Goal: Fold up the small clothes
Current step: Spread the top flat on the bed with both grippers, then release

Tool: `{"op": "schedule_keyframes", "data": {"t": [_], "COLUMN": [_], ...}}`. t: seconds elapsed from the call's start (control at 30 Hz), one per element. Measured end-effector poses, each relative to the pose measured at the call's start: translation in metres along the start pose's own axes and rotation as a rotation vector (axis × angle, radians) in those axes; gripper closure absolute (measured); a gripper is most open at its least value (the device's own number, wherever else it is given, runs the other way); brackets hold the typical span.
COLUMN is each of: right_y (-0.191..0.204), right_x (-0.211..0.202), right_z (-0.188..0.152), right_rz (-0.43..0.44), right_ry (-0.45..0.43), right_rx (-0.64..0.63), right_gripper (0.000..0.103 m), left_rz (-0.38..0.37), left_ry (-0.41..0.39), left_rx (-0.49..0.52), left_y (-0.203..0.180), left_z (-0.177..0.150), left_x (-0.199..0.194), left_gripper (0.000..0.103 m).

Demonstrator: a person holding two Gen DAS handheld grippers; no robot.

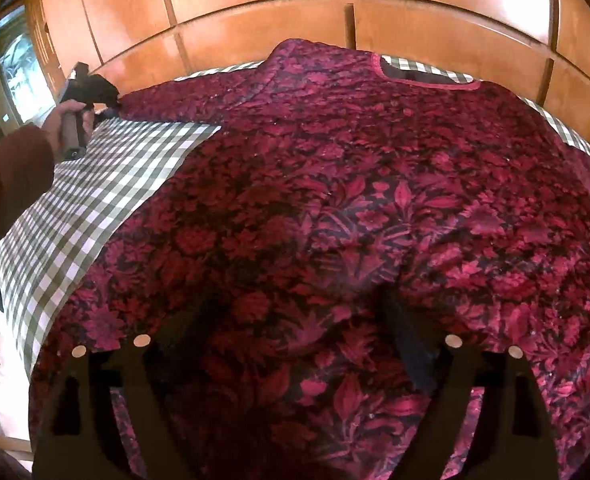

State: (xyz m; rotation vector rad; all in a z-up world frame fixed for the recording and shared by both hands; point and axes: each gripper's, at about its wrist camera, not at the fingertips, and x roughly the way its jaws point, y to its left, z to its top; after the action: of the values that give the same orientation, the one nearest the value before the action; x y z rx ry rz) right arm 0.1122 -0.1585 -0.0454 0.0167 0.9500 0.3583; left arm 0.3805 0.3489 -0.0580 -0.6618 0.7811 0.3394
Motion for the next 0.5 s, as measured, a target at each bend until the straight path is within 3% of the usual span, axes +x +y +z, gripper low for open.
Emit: {"op": "schedule_keyframes", "data": {"t": [0.27, 0.4, 0.5], "right_y": [0.002, 0.006, 0.005], "right_x": [0.004, 0.007, 0.007], "right_z": [0.003, 0.003, 0.003], "right_rz": [-0.021, -0.041, -0.041], "right_ry": [0.015, 0.019, 0.019], "right_rx": [-0.014, -0.032, -0.032], "right_gripper": [0.016, 0.015, 0.014], "left_rz": [0.002, 0.116, 0.190], "left_ry": [-0.087, -0.027, -0.031], "left_rx": [-0.056, -0.015, 0.003], "left_y": [0.058, 0.067, 0.057], "left_z": [-0.031, -0.050, -0.056], "left_x": [-0.082, -0.066, -0.065], "left_gripper": [0.095, 0.095, 0.088]}}
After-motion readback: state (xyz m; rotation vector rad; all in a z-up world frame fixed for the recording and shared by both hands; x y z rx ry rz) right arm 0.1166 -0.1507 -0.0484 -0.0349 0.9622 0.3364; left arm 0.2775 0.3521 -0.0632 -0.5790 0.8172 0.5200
